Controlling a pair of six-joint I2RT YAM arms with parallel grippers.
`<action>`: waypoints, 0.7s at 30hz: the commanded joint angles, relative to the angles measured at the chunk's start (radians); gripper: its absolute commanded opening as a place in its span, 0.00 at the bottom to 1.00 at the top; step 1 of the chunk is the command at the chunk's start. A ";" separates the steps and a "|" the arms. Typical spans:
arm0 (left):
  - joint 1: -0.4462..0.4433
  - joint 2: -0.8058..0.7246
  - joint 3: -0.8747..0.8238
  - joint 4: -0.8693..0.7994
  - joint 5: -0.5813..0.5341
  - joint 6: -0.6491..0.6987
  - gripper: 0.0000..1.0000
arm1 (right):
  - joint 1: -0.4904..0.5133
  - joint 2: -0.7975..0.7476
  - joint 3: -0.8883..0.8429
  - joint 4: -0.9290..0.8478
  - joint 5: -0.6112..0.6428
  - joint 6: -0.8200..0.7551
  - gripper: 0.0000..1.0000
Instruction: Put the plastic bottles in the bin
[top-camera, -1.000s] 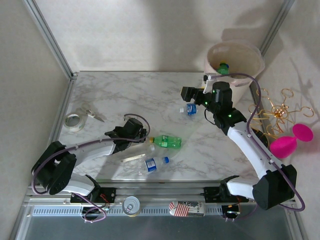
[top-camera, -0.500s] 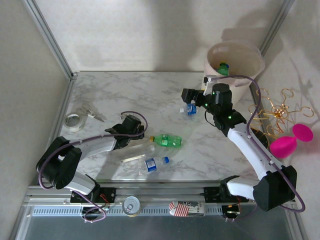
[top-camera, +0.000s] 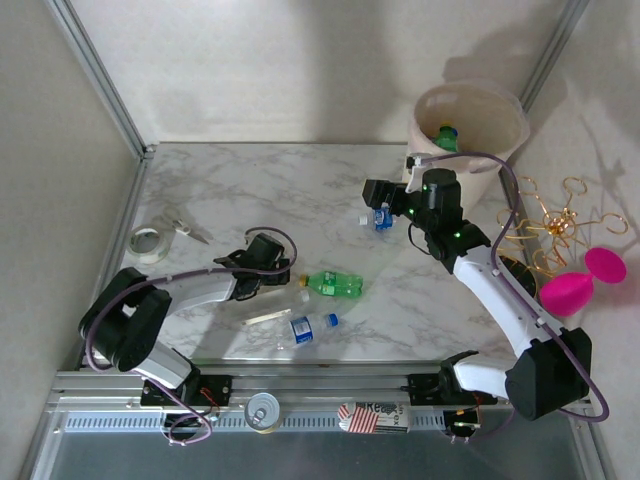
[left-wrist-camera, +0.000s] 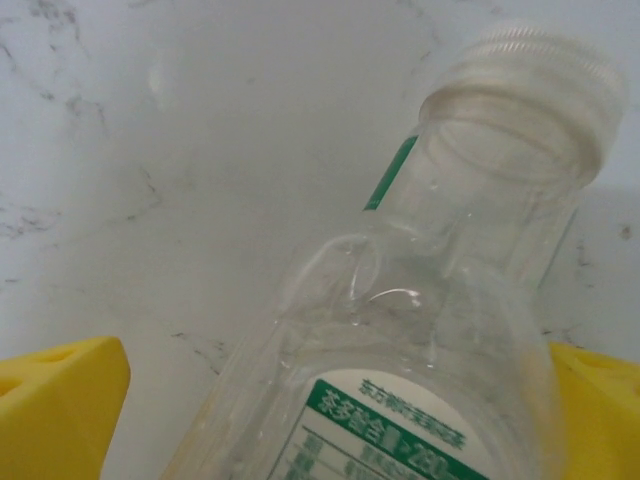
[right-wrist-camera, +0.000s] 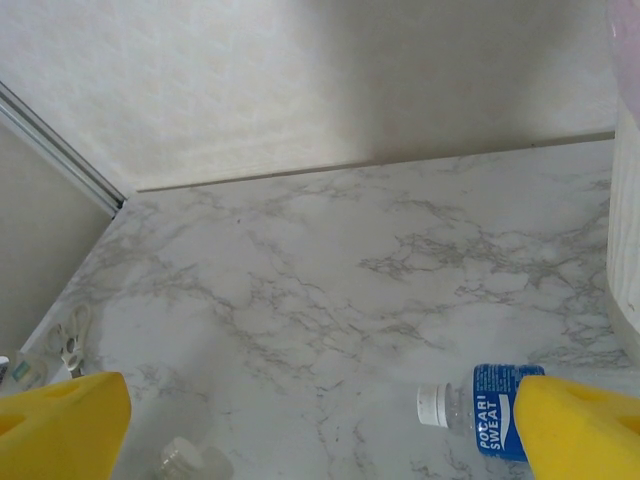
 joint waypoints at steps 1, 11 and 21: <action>0.012 0.038 0.004 -0.009 -0.007 0.005 0.96 | 0.002 0.003 -0.007 0.031 -0.007 0.007 0.99; 0.014 0.039 0.022 0.036 -0.015 0.032 0.68 | 0.002 0.009 -0.005 0.026 -0.017 0.003 0.99; 0.007 -0.084 0.042 0.176 0.039 0.042 0.48 | 0.026 0.064 -0.002 0.076 -0.142 0.016 0.99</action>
